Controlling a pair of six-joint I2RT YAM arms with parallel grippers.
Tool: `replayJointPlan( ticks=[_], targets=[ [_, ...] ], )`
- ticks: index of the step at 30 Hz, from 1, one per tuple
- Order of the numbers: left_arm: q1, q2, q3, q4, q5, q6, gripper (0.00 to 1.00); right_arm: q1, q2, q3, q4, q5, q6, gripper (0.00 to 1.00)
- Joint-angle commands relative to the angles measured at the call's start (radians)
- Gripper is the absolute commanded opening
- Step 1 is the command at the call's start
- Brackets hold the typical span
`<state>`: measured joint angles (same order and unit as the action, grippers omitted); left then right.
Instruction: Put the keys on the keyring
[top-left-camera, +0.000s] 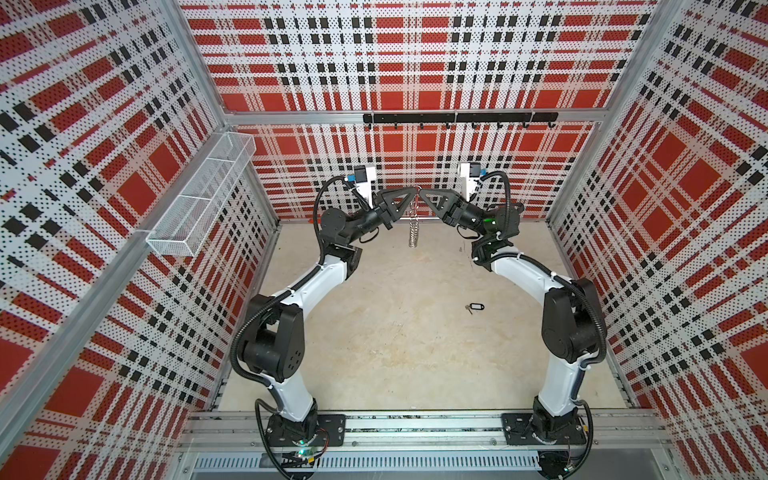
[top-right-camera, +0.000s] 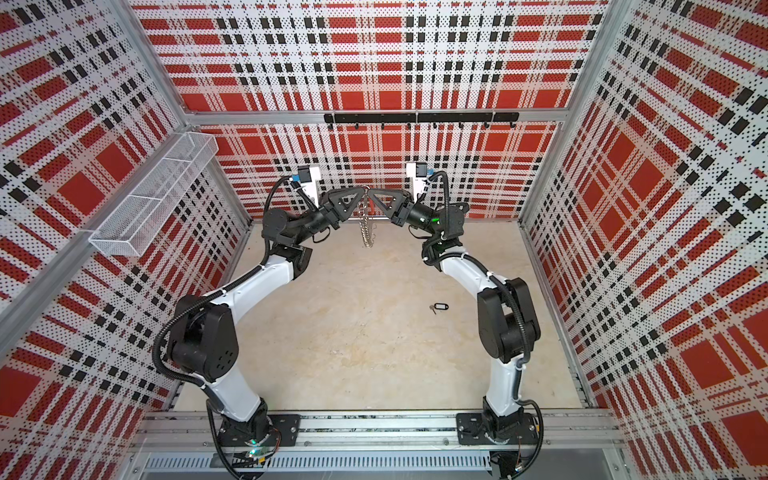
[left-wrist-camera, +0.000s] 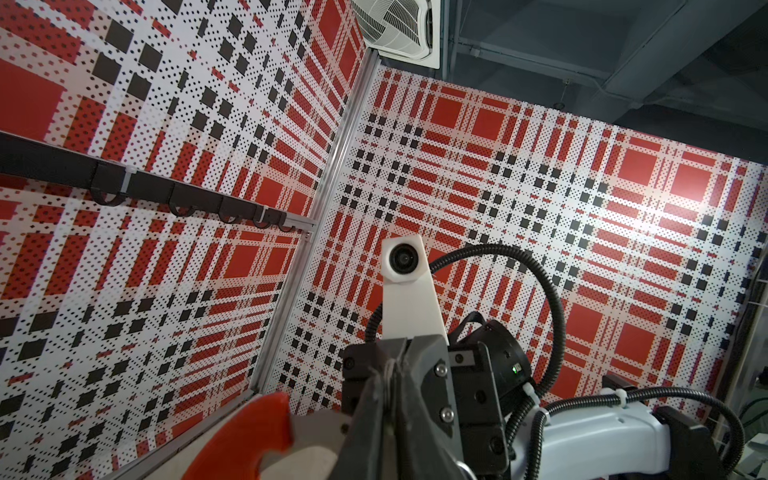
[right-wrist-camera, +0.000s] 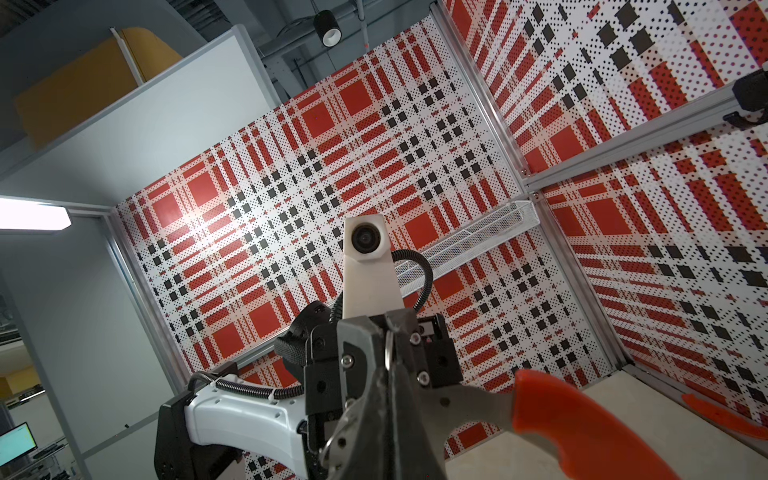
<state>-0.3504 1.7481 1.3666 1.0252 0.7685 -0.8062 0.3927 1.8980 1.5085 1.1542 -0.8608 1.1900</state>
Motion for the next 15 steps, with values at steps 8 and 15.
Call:
replayJointPlan(
  ticks=[8,15],
  targets=[
    [0.009,-0.014,0.020,0.025,0.041,0.002,0.00,-0.064,-0.092,-0.097,-0.059,0.050,-0.076,0.34],
    [0.011,-0.027,0.013,0.024,0.036,0.006,0.00,-0.127,-0.158,-0.166,-0.105,0.063,-0.114,0.37]
  ],
)
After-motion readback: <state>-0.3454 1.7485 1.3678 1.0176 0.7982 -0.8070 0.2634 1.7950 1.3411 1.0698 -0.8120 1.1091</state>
